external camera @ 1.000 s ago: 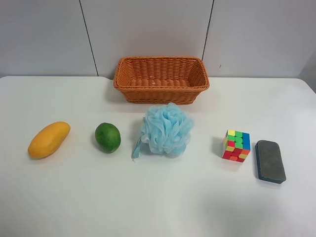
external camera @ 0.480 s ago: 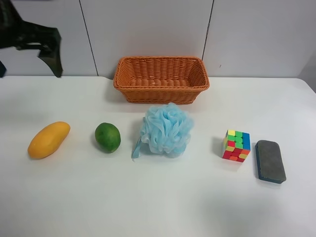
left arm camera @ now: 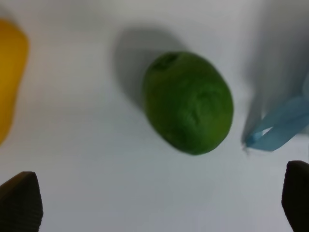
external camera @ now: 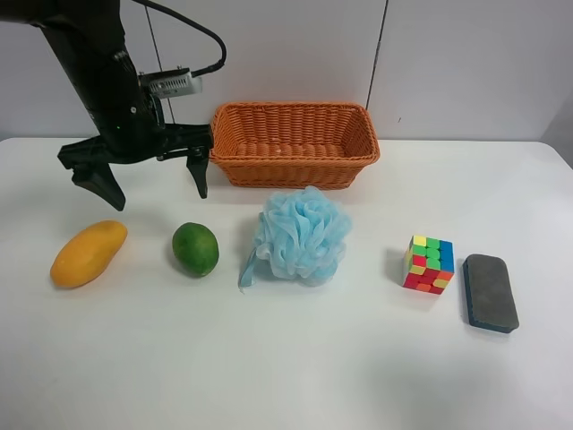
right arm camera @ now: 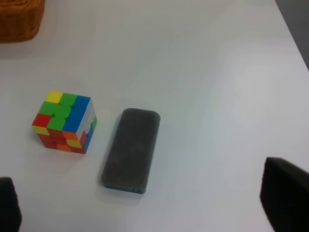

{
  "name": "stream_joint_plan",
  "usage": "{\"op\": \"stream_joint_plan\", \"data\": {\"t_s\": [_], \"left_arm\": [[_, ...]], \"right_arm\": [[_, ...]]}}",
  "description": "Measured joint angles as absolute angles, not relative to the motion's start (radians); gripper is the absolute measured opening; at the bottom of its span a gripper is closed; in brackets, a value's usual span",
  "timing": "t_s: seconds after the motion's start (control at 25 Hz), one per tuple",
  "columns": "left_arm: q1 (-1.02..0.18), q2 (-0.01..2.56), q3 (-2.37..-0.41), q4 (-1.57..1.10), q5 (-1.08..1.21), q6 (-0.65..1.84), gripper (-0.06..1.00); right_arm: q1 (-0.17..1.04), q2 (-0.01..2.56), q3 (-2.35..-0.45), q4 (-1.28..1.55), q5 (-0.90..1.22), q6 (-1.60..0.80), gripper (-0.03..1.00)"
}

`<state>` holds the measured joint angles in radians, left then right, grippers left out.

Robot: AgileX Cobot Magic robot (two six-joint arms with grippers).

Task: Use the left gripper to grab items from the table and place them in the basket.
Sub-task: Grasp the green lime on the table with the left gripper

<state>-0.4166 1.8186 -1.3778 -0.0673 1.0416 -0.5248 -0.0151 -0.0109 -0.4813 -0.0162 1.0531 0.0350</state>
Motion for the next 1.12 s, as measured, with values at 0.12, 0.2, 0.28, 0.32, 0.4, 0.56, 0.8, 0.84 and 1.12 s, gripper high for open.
{"op": "stream_joint_plan", "data": {"t_s": [0.12,0.2,0.28,0.32,0.4,0.56,0.8,0.84,1.12], "left_arm": [[-0.417,1.862,-1.378,-0.089,1.008,-0.526,0.99],[-0.417,1.888,-1.378,-0.107,0.989,-0.526,0.99],[-0.417,1.910,-1.378,-0.126,0.971,-0.527,0.99],[-0.417,1.920,-1.378,-0.133,0.963,-0.527,0.99],[-0.417,1.939,-1.378,-0.143,0.954,-0.527,0.99],[-0.417,1.982,-1.379,-0.150,0.953,-0.527,0.99],[-0.417,2.044,-1.379,-0.155,0.923,-0.527,0.99],[-0.417,2.056,-1.379,-0.155,0.917,-0.527,0.99],[-0.417,2.094,-1.379,-0.154,0.895,-0.525,0.99]], "right_arm": [[-0.015,-0.011,-0.481,-0.016,1.053,0.035,0.99],[-0.015,-0.011,-0.481,-0.016,1.053,0.035,0.99],[-0.015,-0.011,-0.481,-0.016,1.053,0.035,0.99],[-0.015,-0.011,-0.481,-0.016,1.053,0.035,0.99],[-0.015,-0.011,-0.481,-0.016,1.053,0.035,0.99],[-0.015,-0.011,-0.481,-0.016,1.053,0.035,0.99],[-0.015,-0.011,-0.481,-0.016,1.053,0.035,0.99],[-0.015,-0.011,-0.481,-0.016,1.053,0.035,0.99],[-0.015,-0.011,-0.481,-0.016,1.053,0.035,0.99]]}}
